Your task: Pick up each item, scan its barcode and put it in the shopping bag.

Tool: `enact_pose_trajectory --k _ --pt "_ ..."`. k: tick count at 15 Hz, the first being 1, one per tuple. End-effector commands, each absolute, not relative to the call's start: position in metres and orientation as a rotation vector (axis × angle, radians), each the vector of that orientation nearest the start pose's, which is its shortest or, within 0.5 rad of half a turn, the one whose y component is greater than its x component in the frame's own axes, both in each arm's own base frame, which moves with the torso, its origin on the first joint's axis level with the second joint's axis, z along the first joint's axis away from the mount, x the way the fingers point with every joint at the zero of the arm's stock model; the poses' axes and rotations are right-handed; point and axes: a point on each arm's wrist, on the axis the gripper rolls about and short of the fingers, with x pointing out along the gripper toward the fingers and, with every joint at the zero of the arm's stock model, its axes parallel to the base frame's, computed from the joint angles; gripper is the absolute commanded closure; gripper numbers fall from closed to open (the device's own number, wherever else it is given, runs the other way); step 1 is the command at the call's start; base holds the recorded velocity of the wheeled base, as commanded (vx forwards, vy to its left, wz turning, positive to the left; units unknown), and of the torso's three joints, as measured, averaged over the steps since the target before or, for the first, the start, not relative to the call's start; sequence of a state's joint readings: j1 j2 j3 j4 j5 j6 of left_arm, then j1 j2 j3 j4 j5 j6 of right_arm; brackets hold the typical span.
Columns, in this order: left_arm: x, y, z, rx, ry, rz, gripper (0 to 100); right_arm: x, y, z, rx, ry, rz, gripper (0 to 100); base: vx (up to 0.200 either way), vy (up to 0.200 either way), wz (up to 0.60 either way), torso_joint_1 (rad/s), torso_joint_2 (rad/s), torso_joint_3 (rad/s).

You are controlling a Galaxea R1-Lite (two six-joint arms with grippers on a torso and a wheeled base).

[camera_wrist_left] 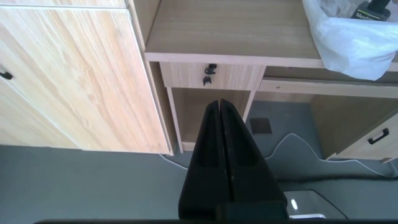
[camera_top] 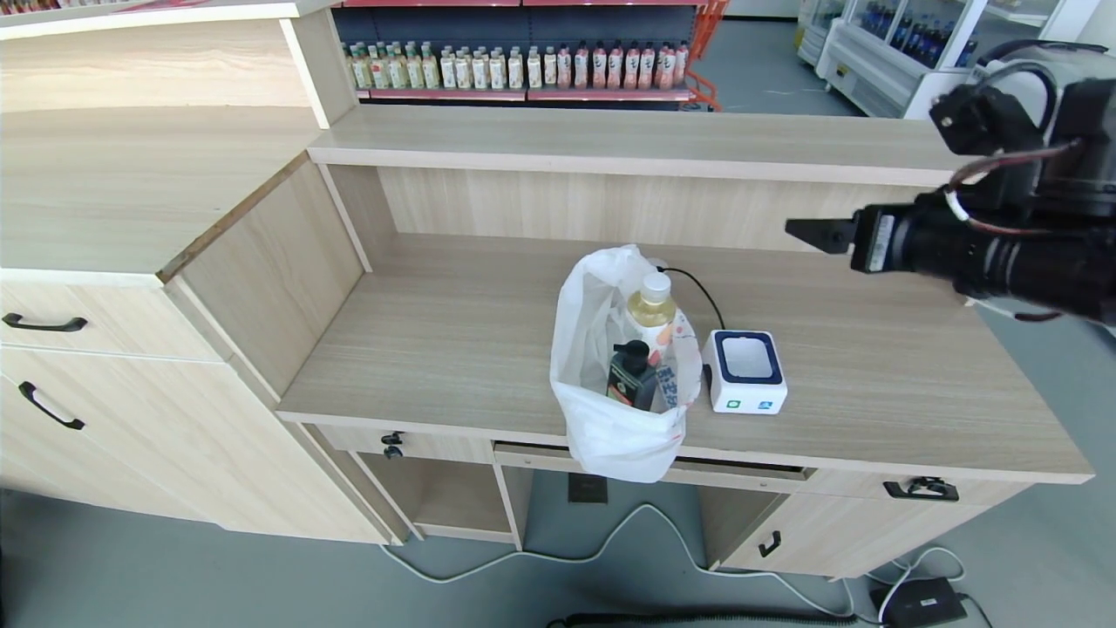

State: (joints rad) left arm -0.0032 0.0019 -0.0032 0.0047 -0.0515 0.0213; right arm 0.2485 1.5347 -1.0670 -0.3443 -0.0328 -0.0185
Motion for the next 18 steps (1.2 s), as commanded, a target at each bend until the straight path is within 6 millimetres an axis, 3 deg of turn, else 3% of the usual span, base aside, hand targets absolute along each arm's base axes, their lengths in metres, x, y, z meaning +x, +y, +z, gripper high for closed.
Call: enact_pose_trajectory --k 1,4,8,12,18 --pt "-0.023 -0.001 0.076 0.02 0.003 -0.054 100 0.118 0.006 0.211 -0.01 0.193 -0.076 0 0.0 0.0 0.0 0.0 0.0 0.0" --pt "-0.023 -0.001 0.076 0.021 0.002 -0.055 100 0.058 0.0 0.164 -0.027 0.165 -0.142 0 0.0 0.0 0.0 0.0 0.0 0.0" --pt "-0.023 -0.001 0.076 0.02 0.003 -0.055 100 0.01 -0.003 0.107 -0.057 0.072 -0.118 0 0.0 0.0 0.0 0.0 0.0 0.0" --pt "-0.023 -0.001 0.076 0.021 0.002 -0.055 100 -0.015 0.002 0.091 -0.109 -0.032 -0.052 0 0.0 0.0 0.0 0.0 0.0 0.0" --pt "-0.023 -0.001 0.075 0.021 0.004 -0.055 100 -0.021 -0.002 0.086 -0.087 -0.064 -0.072 0 0.0 0.0 0.0 0.0 0.0 0.0"
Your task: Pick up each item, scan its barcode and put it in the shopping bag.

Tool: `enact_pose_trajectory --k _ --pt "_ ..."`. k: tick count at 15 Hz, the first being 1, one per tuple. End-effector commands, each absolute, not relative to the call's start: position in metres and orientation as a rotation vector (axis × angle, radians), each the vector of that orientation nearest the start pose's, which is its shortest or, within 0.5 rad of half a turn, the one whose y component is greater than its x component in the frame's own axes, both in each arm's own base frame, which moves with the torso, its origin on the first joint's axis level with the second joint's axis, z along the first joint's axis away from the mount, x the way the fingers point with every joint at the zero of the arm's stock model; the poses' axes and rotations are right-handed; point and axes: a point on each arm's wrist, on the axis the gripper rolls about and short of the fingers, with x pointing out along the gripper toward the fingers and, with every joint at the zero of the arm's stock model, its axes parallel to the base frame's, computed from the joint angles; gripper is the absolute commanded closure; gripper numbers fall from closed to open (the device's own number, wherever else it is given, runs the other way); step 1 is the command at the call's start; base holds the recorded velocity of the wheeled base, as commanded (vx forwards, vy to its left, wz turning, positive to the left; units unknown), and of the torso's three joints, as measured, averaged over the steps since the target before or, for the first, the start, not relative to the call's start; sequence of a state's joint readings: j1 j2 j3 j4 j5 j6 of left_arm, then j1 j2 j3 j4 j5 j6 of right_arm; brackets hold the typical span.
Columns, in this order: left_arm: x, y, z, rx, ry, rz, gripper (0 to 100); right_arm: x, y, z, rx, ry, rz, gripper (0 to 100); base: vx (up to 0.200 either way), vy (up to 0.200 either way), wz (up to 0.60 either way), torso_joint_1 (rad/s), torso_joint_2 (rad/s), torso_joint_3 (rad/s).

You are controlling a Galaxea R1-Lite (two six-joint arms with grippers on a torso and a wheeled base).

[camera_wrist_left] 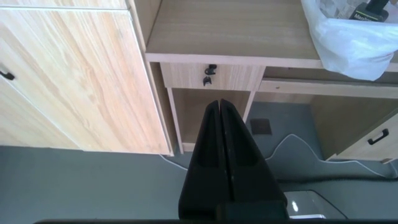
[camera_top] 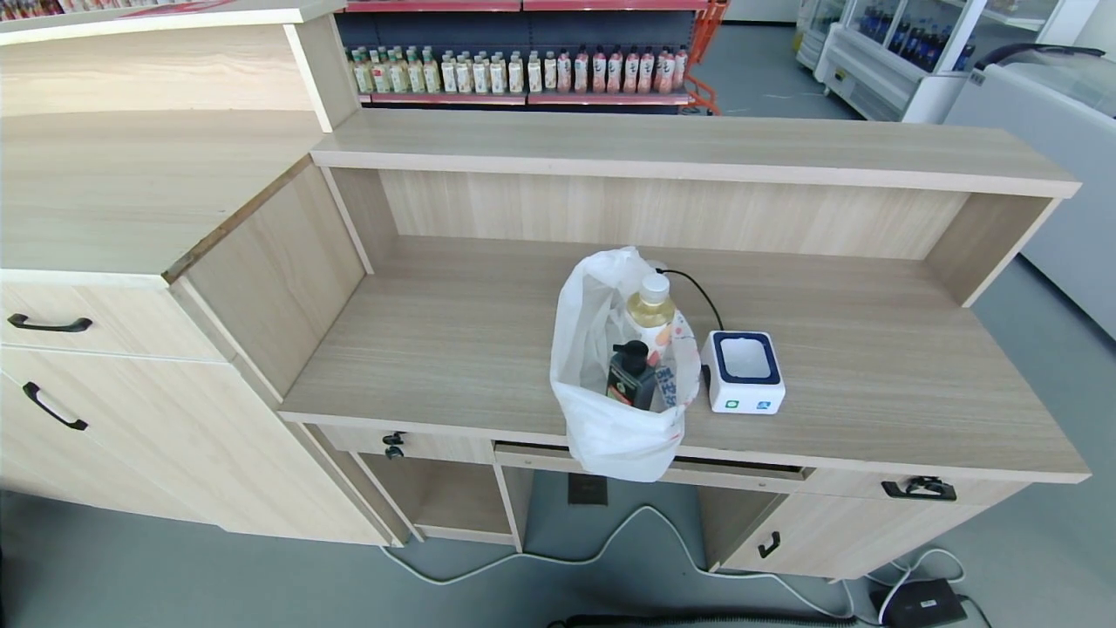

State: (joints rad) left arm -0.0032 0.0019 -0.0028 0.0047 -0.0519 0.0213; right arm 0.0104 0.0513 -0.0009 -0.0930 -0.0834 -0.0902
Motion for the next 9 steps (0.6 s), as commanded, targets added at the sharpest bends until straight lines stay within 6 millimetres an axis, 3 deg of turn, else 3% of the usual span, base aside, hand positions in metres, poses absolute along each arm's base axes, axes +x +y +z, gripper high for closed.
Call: enact_pose_trajectory --k 1,9 --pt "-0.023 -0.0011 0.0759 0.021 0.002 -0.055 100 -0.0226 -0.002 0.0849 -0.079 -0.08 -0.075 0 0.0 0.0 0.0 0.0 0.0 0.0" --pt "-0.023 -0.0011 0.0759 0.021 0.002 -0.055 100 -0.023 -0.0019 0.0845 -0.05 -0.082 -0.076 0 0.0 0.0 0.0 0.0 0.0 0.0"
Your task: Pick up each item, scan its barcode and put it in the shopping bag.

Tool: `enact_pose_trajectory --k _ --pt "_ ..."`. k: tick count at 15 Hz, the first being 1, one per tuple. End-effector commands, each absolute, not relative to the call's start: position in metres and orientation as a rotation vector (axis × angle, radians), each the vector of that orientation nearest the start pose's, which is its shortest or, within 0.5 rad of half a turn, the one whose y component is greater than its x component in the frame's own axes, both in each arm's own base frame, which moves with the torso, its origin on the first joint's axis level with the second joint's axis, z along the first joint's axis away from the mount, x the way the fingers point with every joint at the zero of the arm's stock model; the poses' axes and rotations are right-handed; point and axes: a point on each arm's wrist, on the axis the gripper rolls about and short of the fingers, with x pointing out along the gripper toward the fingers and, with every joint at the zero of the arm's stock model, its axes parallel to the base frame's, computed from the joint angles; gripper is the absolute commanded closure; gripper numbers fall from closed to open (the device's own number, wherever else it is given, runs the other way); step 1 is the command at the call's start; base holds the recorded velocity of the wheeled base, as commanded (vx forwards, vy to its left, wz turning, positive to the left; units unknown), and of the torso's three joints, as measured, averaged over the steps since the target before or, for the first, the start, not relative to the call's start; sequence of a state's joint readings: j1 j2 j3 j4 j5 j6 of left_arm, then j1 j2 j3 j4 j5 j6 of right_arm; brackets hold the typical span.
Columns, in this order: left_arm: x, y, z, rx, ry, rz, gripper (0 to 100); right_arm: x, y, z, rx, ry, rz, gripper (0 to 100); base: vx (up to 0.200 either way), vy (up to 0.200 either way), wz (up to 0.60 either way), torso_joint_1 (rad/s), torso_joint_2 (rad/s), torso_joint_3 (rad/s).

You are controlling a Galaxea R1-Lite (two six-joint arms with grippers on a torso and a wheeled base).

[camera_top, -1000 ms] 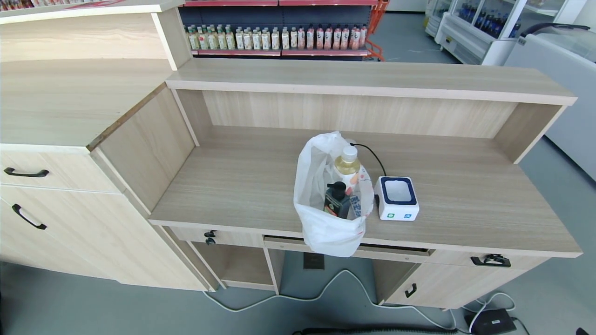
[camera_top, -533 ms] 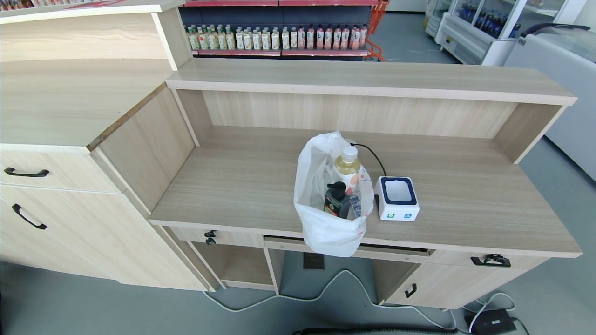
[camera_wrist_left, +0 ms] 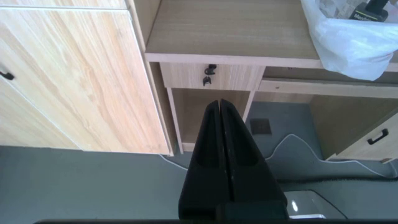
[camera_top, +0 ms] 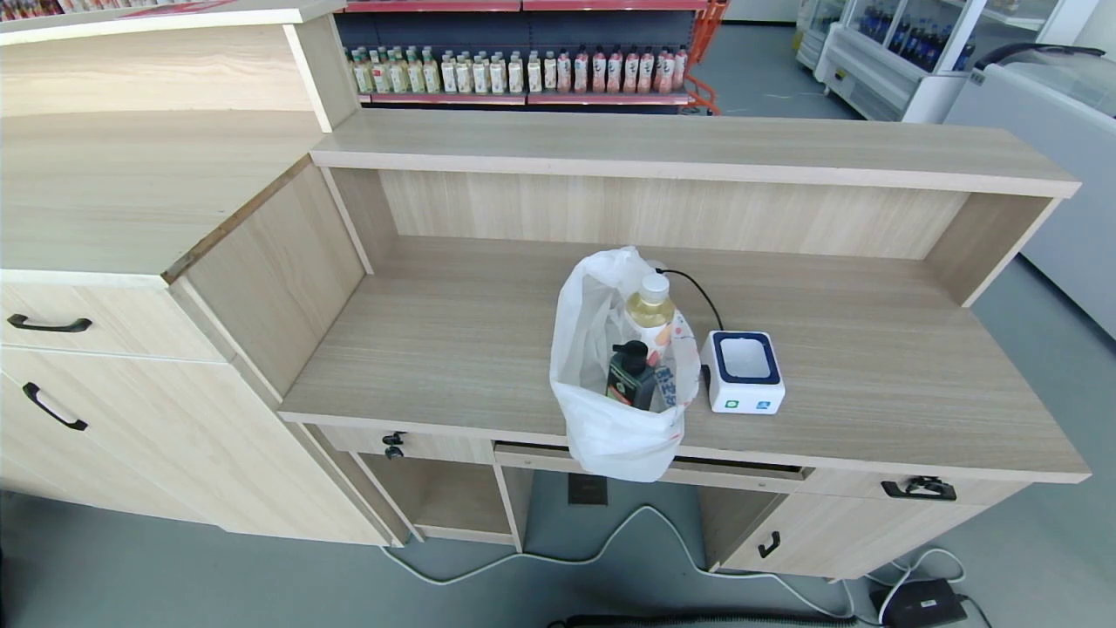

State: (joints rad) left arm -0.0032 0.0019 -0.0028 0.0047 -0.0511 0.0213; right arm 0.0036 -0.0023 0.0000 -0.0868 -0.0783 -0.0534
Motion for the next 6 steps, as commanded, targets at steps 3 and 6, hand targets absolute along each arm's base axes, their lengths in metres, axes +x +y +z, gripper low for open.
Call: enact_pose_trajectory --k 3,6 --pt "-0.0229 -0.0011 0.0759 0.021 0.002 -0.054 100 -0.023 -0.0019 0.0845 -0.055 -0.082 -0.076 0 0.0 0.0 0.0 0.0 0.0 0.0" --pt "-0.0229 -0.0011 0.0759 0.021 0.002 -0.054 100 -0.0231 -0.0019 0.0845 -0.051 -0.084 -0.079 0 0.0 0.0 0.0 0.0 0.0 0.0"
